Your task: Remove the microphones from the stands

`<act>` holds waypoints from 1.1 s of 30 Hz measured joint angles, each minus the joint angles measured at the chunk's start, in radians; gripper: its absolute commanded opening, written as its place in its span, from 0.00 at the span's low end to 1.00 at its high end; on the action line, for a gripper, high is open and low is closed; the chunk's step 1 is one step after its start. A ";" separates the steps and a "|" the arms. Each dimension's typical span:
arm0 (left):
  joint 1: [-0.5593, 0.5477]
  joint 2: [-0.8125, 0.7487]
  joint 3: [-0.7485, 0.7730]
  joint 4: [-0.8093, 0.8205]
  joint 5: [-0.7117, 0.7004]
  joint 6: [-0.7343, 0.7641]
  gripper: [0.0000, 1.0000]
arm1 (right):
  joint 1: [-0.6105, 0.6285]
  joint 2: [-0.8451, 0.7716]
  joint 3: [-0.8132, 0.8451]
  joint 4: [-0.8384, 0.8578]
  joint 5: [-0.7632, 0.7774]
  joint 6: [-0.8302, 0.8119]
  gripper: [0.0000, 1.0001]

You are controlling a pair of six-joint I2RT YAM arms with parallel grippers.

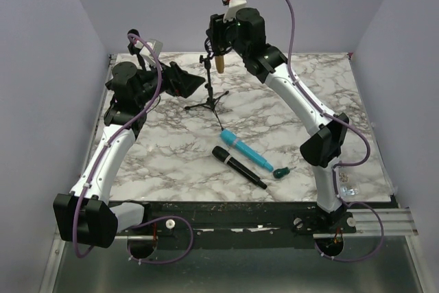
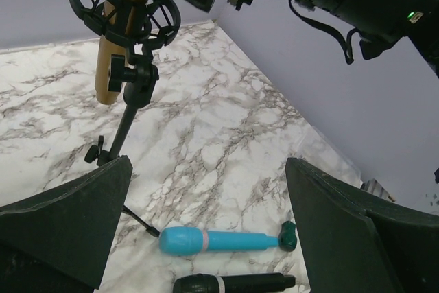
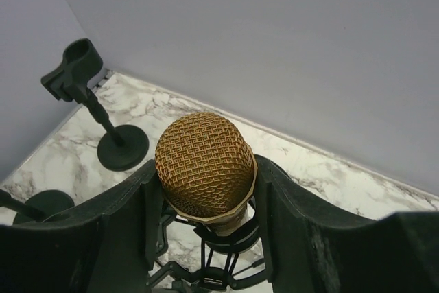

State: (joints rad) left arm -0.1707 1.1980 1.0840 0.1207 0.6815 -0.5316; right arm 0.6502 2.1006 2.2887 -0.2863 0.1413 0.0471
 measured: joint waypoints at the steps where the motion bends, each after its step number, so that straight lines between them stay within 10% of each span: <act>1: 0.000 0.000 0.000 0.001 0.000 -0.001 0.97 | 0.004 0.000 0.016 0.000 0.002 -0.002 0.32; 33: 0.000 0.000 0.000 0.004 0.003 0.001 0.96 | 0.005 -0.283 0.007 0.349 0.035 0.005 0.01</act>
State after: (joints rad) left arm -0.1707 1.1980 1.0840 0.1249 0.6849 -0.5308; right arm 0.6556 1.8179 2.2955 0.0628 0.1764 0.0517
